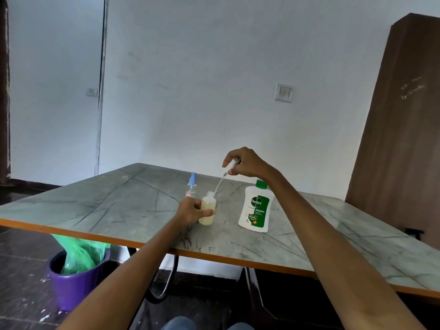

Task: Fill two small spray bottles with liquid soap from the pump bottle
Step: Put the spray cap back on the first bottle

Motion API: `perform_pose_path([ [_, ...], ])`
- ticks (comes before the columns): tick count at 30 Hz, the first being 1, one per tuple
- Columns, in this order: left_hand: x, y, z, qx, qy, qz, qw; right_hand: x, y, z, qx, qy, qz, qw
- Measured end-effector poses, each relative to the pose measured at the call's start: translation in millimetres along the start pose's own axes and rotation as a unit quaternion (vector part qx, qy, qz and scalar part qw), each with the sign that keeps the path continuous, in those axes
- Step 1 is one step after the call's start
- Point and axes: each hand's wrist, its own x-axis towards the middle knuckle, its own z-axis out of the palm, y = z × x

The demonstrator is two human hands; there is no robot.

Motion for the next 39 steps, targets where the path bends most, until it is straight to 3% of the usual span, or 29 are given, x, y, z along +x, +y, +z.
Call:
perform_pose_path([
  [5, 1.2, -1.3, -1.4, 0.003, 0.0, 0.001, 1.0, 6.1, -11.3, -7.4, -0.004, 0.019, -0.012, 1.0],
  [20, 2.1, 0.5, -2.2, 0.016, 0.001, -0.011, 1.0, 17.3, -1.1, 48.2, -0.034, -0.095, 0.014, 0.995],
  [39, 3.8, -2.4, -2.4, 0.014, -0.004, -0.014, 1.0, 32.5, -9.5, 53.9, -0.118, -0.188, -0.006, 0.975],
])
